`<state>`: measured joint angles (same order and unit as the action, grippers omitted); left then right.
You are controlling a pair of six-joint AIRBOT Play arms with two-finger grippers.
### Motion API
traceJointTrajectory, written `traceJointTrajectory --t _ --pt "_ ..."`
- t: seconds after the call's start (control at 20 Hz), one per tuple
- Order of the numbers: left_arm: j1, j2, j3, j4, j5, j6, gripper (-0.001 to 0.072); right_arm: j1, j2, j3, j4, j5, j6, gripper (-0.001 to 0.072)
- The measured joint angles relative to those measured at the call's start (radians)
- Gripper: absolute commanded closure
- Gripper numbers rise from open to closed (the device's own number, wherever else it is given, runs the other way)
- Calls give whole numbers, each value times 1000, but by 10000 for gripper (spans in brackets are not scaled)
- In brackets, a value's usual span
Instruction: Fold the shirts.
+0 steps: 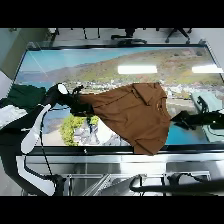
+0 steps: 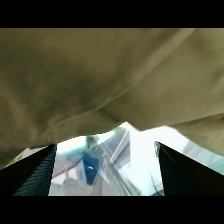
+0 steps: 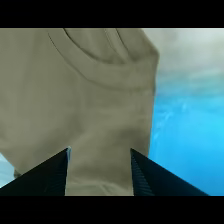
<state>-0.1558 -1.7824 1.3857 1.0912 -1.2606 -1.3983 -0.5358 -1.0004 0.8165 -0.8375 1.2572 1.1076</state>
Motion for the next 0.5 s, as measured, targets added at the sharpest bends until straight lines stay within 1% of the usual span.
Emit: traceJointTrajectory --t 0.1,0.15,0.2,0.25,0.3,0.5 --pt "-17 -38 33 -6 26 -6 346 16 3 -64 -5 -3 1 249" --pt "-20 -55 49 -7 33 -7 425 28 5 -91 -7 -11 4 192" --pt "-21 -71 67 -6 34 -13 525 44 5 -118 -11 -24 4 195" --pt "-21 -84 82 -2 38 -15 656 62 6 -138 -11 -36 4 205" --pt "-19 -95 98 -3 36 -15 688 83 6 -155 -11 -50 7 205" --pt "-7 -113 154 23 4 -23 689 176 -6 -185 18 -87 8 208"
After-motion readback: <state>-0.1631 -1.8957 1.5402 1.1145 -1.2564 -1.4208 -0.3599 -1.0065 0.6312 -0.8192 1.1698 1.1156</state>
